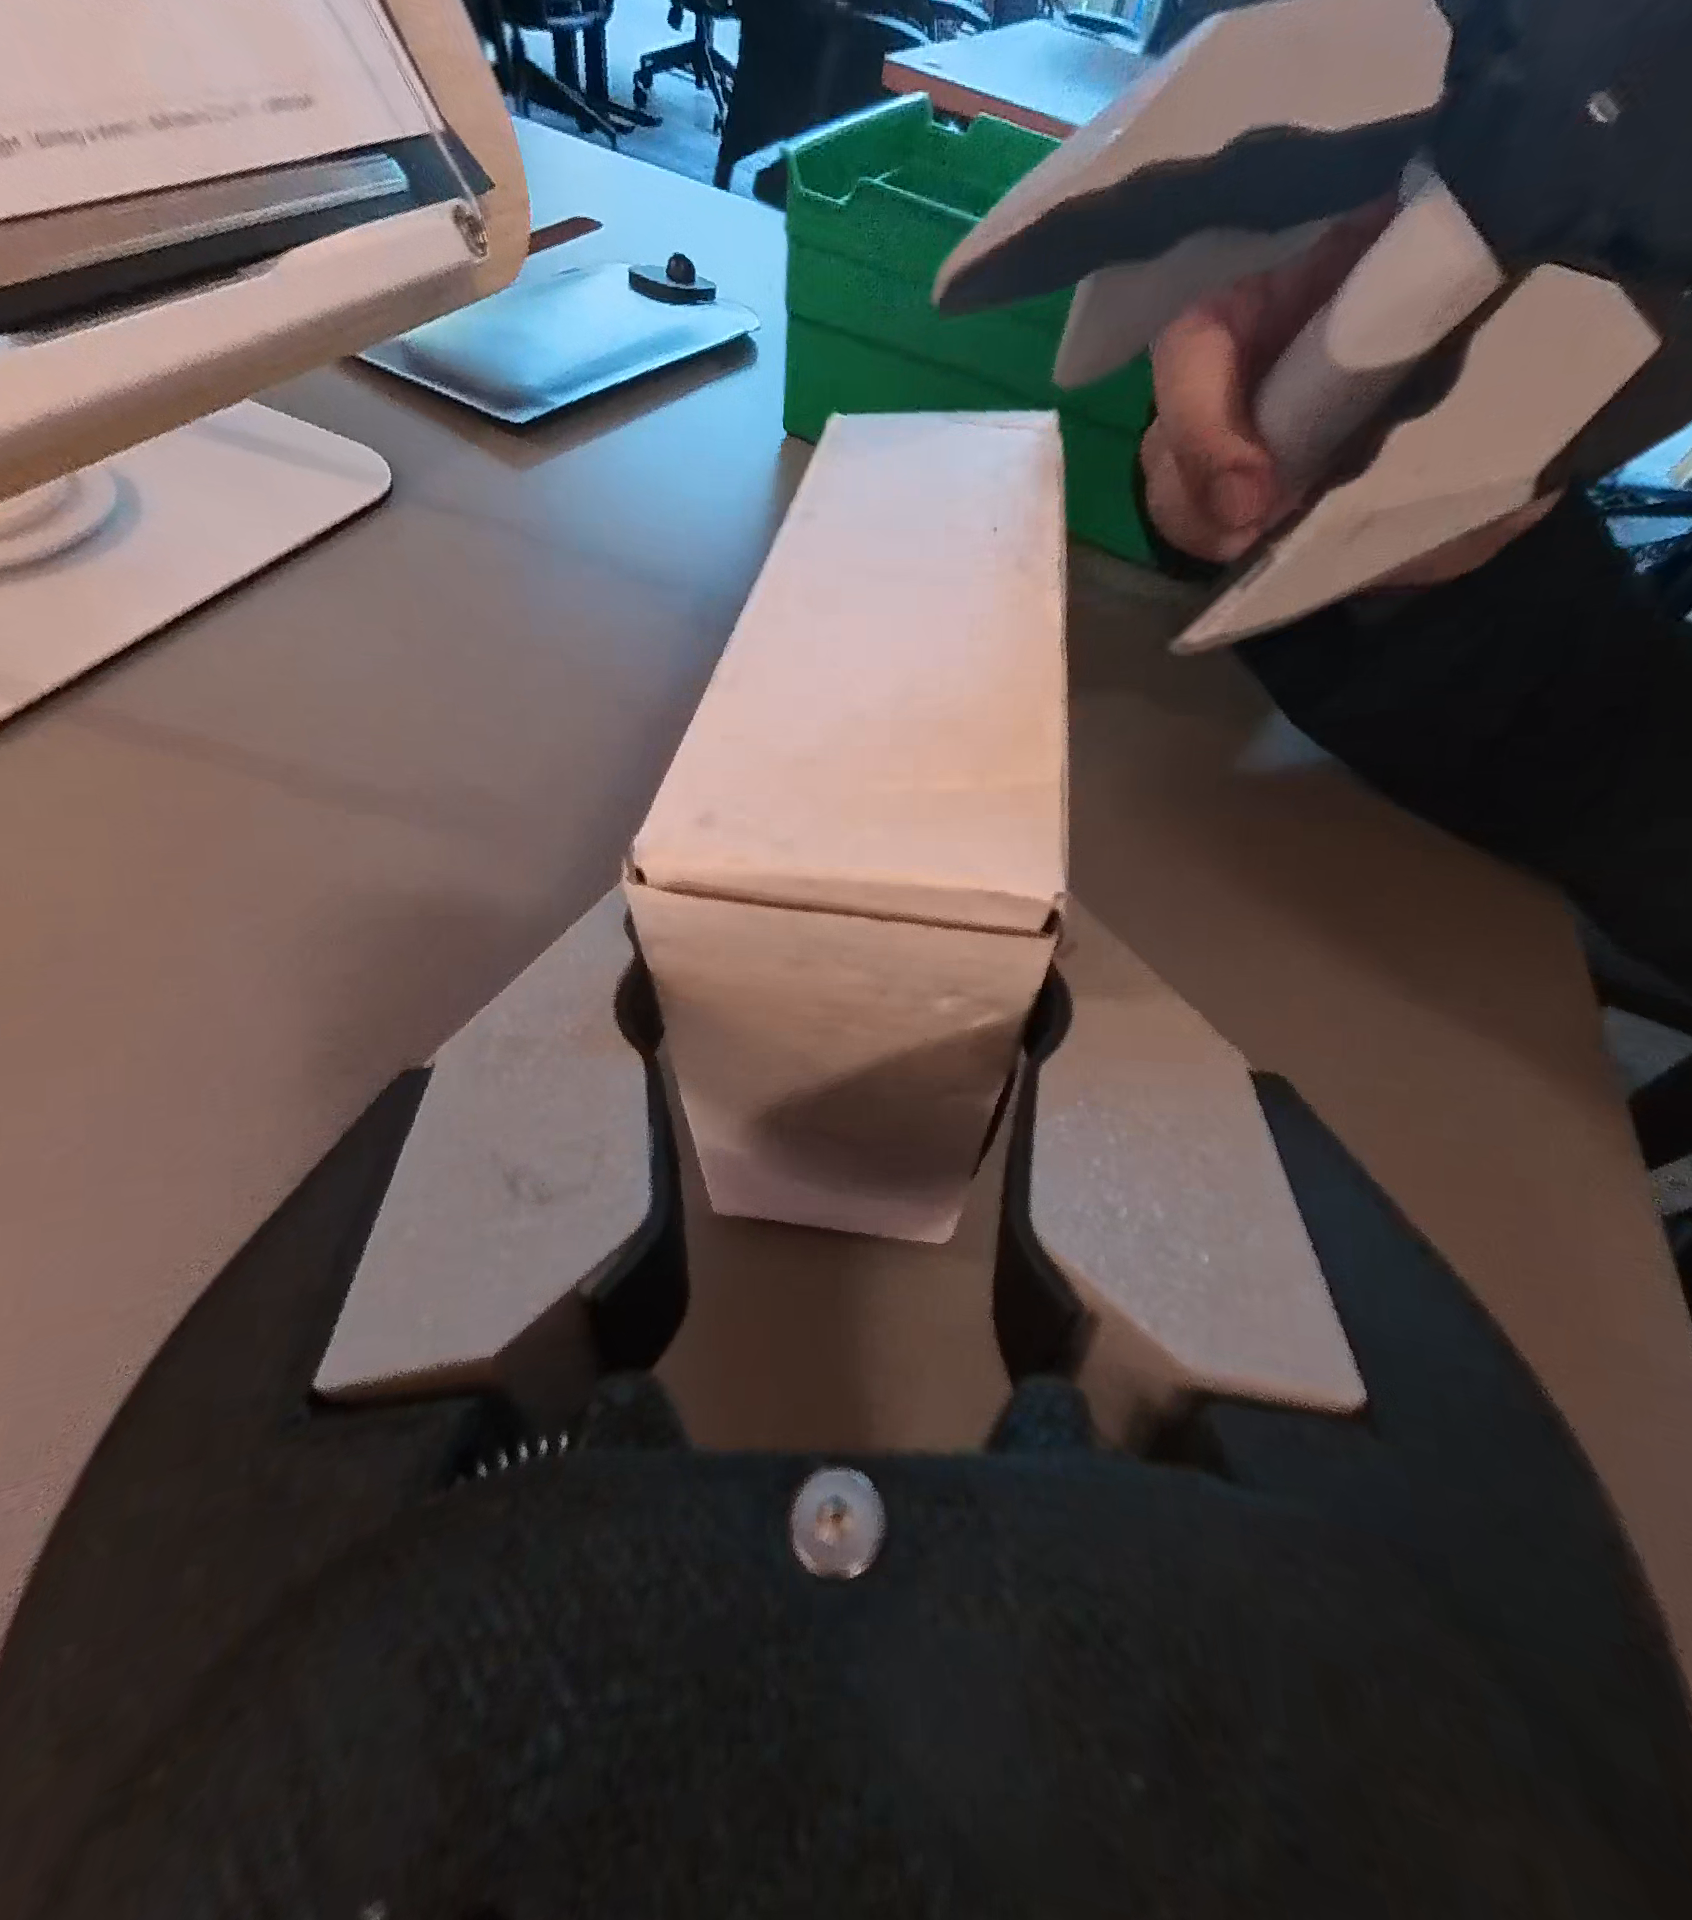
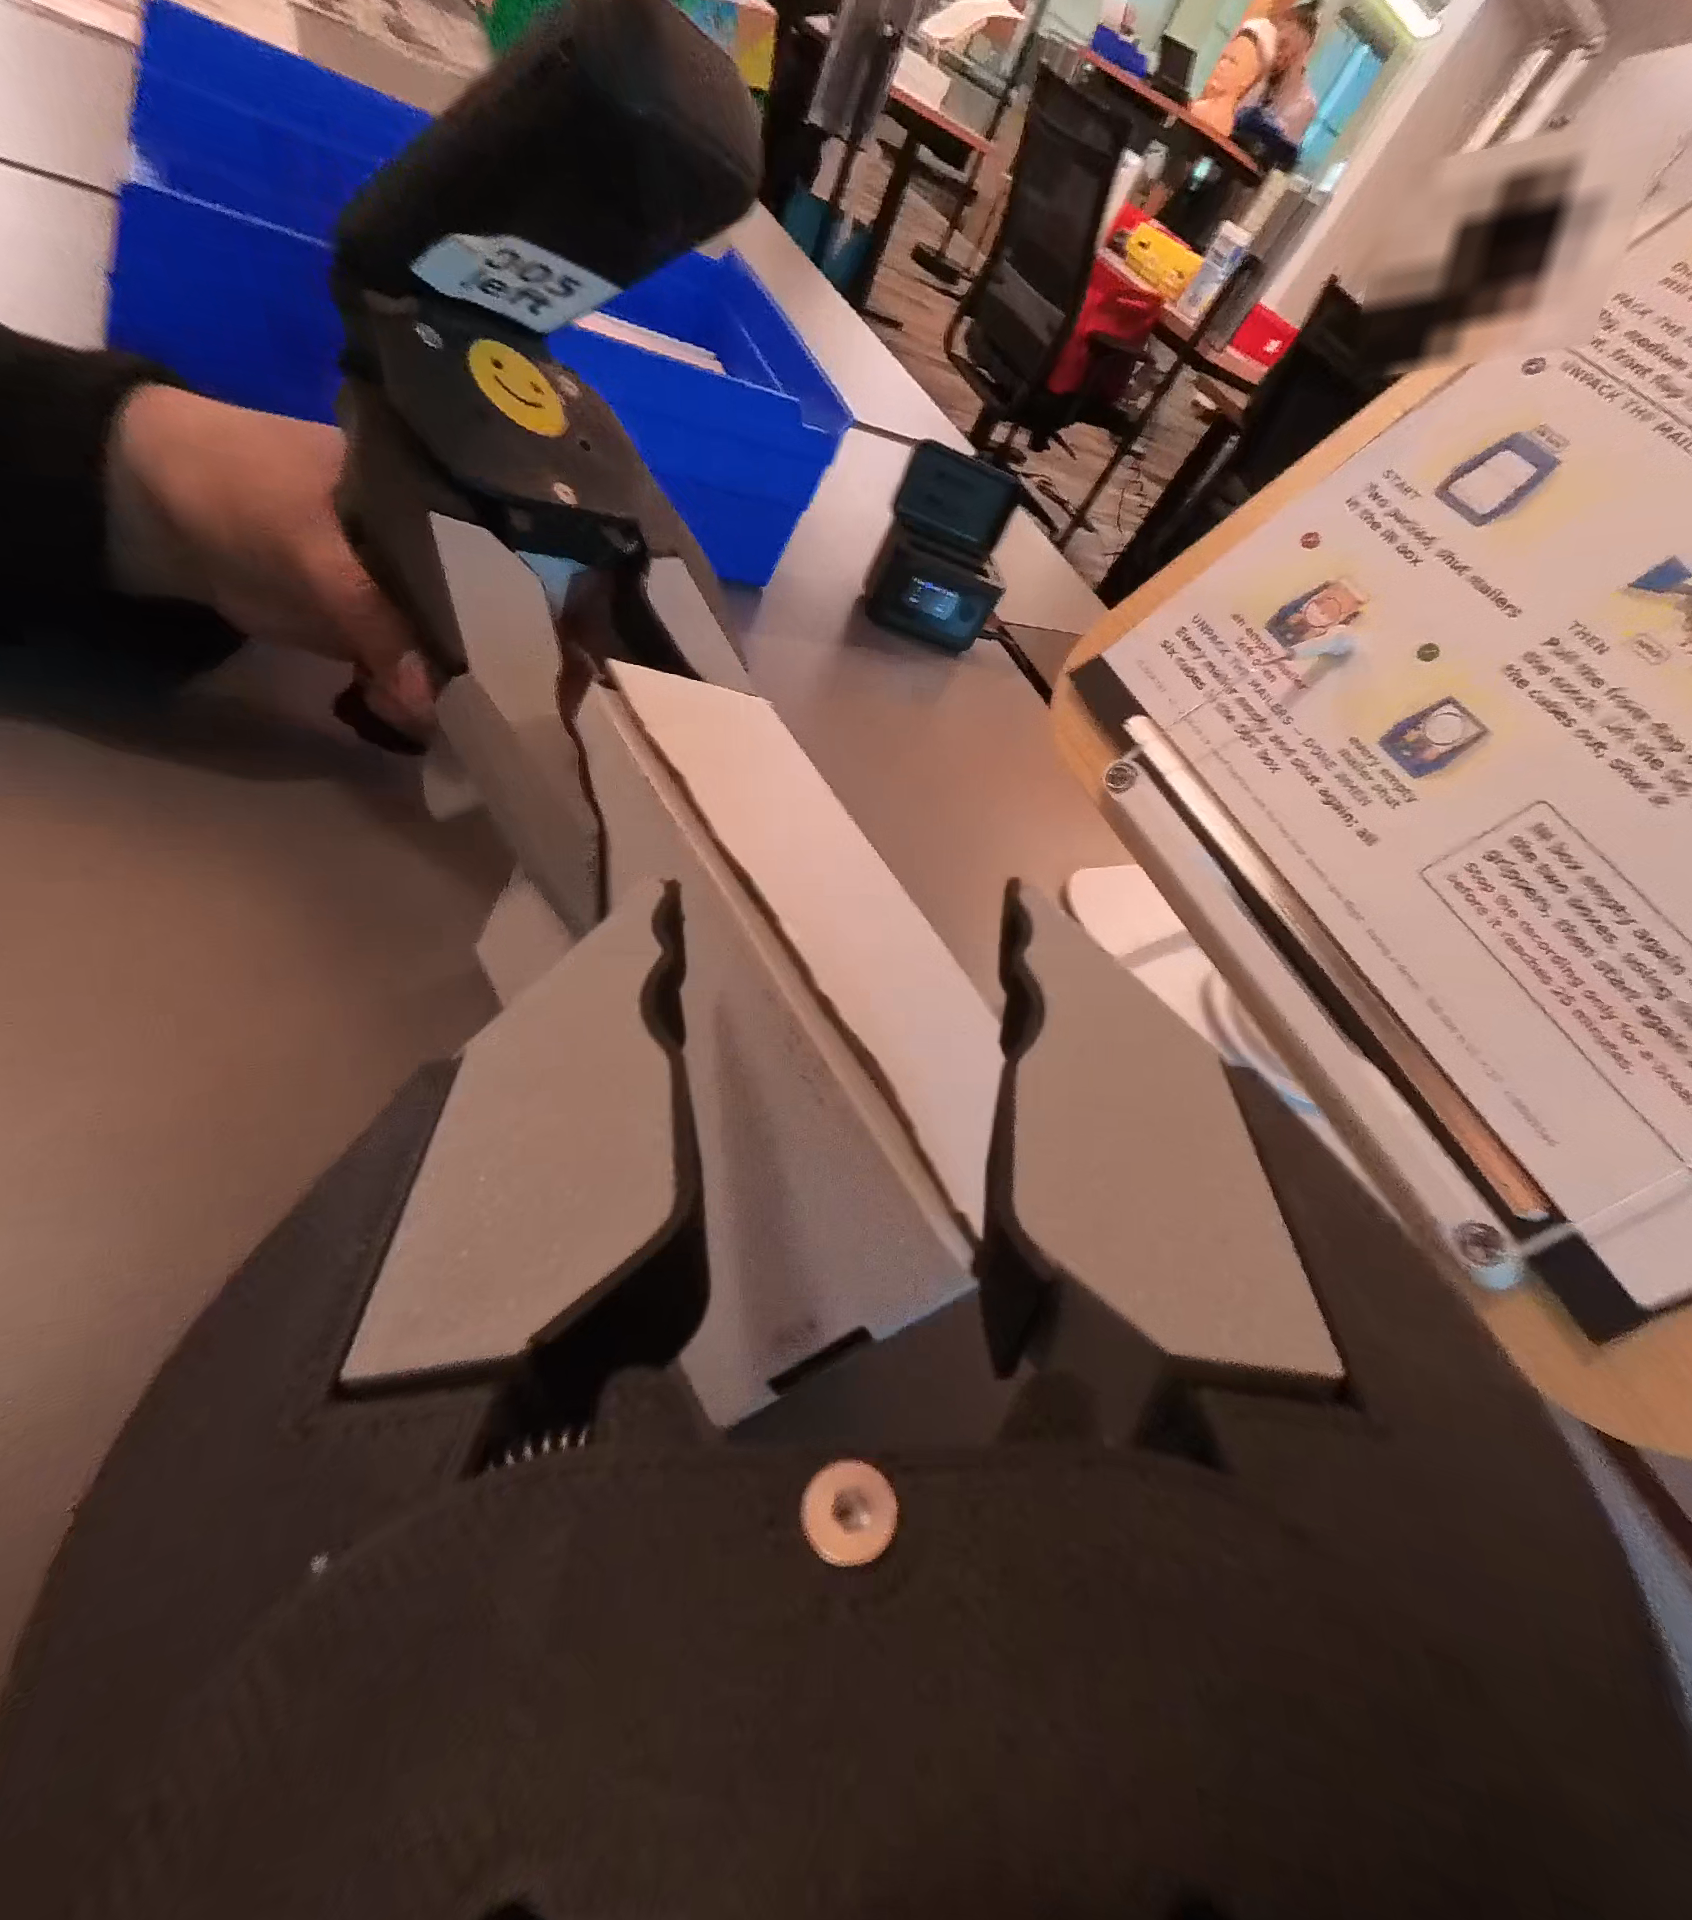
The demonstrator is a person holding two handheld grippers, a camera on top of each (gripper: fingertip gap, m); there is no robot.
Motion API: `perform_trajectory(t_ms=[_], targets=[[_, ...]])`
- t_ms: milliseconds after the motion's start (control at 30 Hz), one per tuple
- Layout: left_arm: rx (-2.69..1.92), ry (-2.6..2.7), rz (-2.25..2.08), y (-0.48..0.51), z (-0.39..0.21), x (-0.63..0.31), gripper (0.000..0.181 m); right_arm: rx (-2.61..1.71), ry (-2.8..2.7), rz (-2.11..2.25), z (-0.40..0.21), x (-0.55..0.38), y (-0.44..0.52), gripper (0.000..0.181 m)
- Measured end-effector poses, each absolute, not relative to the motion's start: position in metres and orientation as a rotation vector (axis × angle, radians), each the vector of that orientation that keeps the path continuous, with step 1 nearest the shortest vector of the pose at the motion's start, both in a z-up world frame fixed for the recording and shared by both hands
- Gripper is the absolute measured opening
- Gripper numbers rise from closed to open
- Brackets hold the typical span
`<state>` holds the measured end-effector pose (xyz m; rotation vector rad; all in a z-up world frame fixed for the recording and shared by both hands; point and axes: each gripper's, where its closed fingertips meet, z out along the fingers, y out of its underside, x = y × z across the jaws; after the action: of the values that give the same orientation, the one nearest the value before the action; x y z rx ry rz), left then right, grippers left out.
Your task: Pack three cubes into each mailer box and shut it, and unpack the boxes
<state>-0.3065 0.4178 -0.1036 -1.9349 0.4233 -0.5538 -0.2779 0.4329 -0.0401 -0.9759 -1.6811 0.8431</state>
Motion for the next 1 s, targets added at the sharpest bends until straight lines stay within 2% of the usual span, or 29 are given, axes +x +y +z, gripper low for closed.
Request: perform_trajectory(t_ms=[33, 100, 667, 1000], targets=[[-1.933, 0.428, -0.554, 0.417, -0.104, -0.307, 0.070, -0.977, -1.661, 0.805, -0.039, -0.278, 0.438, 0.055], [-1.930, 0.445, -0.552, 0.416, -0.103, -0.305, 0.071, -0.972, -1.634, 0.746, -0.037, -0.278, 0.445, 0.051], [-1.970, 0.429, -0.570, 0.416, -0.105, -0.300, 0.071, -0.877, -1.633, 0.536, -0.038, -0.279, 0.445, 0.050], [-2.003, 0.396, -0.551, 0.417, -0.110, -0.307, 0.069, -0.737, -1.598, 0.259, -0.039, -0.292, 0.435, 0.015]])
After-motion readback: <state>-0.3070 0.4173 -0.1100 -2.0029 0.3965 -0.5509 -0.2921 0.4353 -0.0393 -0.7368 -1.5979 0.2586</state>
